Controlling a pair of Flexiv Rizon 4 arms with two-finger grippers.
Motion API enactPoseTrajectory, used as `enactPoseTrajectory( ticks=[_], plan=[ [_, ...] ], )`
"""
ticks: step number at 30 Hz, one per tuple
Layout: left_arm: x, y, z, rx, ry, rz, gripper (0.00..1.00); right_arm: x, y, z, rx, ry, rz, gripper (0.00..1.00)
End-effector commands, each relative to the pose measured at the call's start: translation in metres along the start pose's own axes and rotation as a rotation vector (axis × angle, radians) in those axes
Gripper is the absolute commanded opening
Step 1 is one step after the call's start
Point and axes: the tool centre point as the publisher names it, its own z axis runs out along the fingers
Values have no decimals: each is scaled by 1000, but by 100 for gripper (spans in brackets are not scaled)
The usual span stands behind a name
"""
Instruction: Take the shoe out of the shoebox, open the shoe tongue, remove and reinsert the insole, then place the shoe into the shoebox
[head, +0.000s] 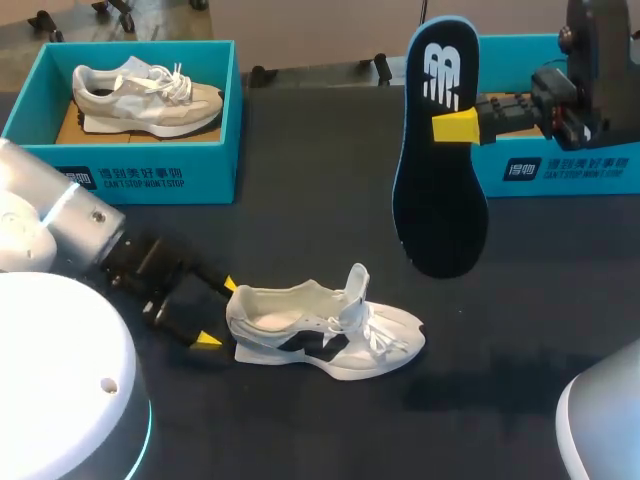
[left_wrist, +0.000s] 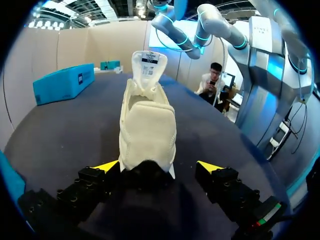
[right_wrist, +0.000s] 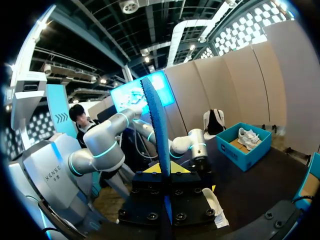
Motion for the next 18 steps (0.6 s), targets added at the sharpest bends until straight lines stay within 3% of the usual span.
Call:
enactPoseTrajectory(
  ticks=[1, 5, 7, 8, 12, 18],
  plan=[
    [6, -5, -2, -53, -10, -1, 100, -2, 2, 3, 4, 0, 2, 0],
    [4, -6, -7, -44, -21, 4, 100, -2, 2, 3, 4, 0, 2, 0],
    [2, -8, -14, -95, -4, 1, 100, -2, 2, 3, 4, 0, 2, 0],
    [3, -11, -19, -66, 31, 15, 100, -2, 2, 3, 4, 0, 2, 0],
    [4, -21, -22, -331, 142, -29, 100, -2, 2, 3, 4, 0, 2, 0],
    [4, -21, -22, -331, 142, -29, 100, -2, 2, 3, 4, 0, 2, 0]
  ],
)
